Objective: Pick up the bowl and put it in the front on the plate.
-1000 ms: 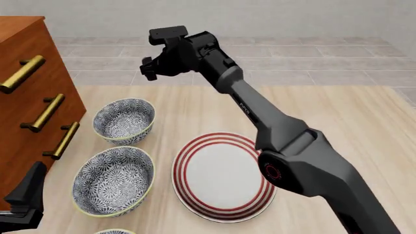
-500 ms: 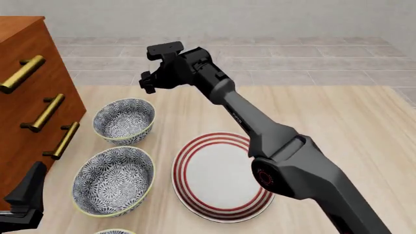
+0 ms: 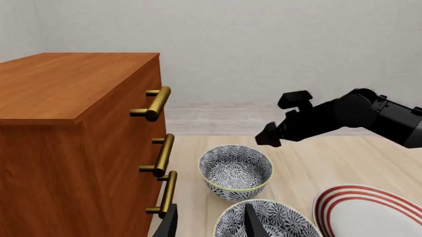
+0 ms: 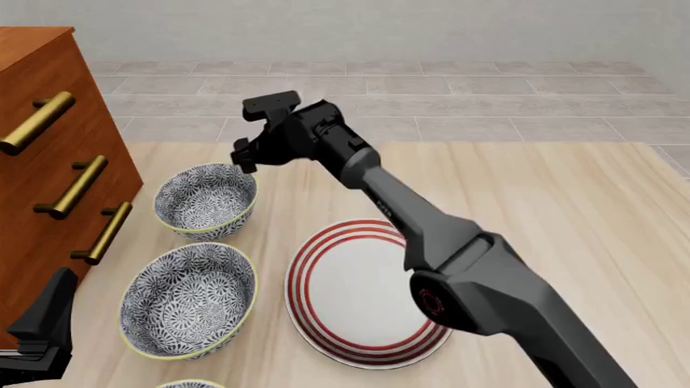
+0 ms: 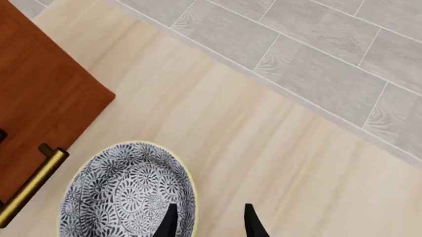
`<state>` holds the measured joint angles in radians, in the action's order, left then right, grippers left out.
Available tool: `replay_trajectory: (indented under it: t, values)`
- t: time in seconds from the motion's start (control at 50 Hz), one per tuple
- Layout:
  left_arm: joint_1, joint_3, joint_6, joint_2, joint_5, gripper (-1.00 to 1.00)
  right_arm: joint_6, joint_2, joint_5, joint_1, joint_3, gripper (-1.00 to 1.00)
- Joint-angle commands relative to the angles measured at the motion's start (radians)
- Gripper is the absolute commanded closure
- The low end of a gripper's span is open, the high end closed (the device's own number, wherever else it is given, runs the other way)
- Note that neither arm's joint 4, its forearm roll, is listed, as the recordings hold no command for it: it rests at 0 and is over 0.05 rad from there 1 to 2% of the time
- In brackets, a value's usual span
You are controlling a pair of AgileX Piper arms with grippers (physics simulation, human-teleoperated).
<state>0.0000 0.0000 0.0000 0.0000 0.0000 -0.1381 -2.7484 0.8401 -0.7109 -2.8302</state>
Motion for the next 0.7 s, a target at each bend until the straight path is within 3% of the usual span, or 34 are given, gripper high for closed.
replay_trajectory:
  t: [0.02, 0.7]
  values:
    - [0.000, 0.000, 0.000, 0.000, 0.000, -1.00, -0.011, -0.025, -0.014, -0.010, 0.000, -1.00]
    - [0.000, 0.000, 0.000, 0.000, 0.000, -1.00, 0.005, -0.081, -0.034, -0.019, 0.000, -1.00]
